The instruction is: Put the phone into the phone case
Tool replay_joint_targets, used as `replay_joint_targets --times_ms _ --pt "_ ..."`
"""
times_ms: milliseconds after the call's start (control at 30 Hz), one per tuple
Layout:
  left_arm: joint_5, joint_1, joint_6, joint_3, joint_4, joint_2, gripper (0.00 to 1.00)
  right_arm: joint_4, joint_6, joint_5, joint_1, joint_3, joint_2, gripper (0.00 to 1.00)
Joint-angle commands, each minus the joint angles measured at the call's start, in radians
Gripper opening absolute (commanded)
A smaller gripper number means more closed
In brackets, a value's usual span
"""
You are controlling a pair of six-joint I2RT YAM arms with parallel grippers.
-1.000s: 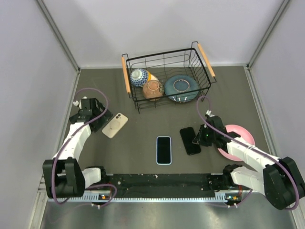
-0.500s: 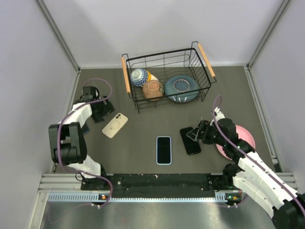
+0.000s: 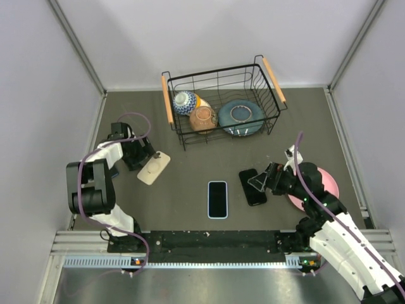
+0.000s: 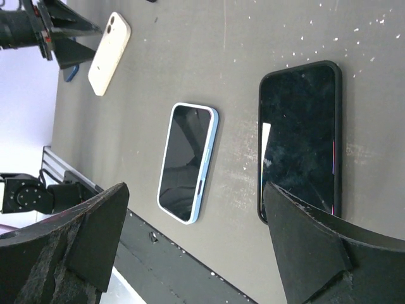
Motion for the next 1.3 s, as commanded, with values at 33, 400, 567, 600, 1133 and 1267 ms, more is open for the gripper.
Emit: replay_joint_targets --times_ms 33,400,567,600,1133,1267 --pt "0.065 -0.003 -0.004 -0.104 -0.028 -0.115 0.90 -0.028 0.000 -0.006 -0.005 0.027 -0.042 0.87" --pt "-0.106 -0.157 0.003 -0.236 -0.101 -0.384 0.93 -0.049 -0.016 -0.033 -0.004 -0.024 -0.109 0.87" --pt "-0.258 -0.257 0.007 -0.150 -0.158 -0.312 0.95 -0.059 -0.022 -0.042 -0.005 -0.024 -0.114 0.87" --pt "-0.309 -0.280 0.006 -0.136 -0.168 -0.286 0.95 -0.059 -0.022 -0.044 -0.005 -0.030 -0.115 0.87" --pt "-0.419 -0.397 0.042 -0.018 -0.195 -0.094 0.97 -0.060 -0.039 -0.022 -0.005 -0.016 -0.109 0.88" --pt "-0.419 -0.397 0.039 -0.023 -0.185 -0.063 0.91 -0.060 -0.042 -0.022 -0.004 -0.020 -0.103 0.88"
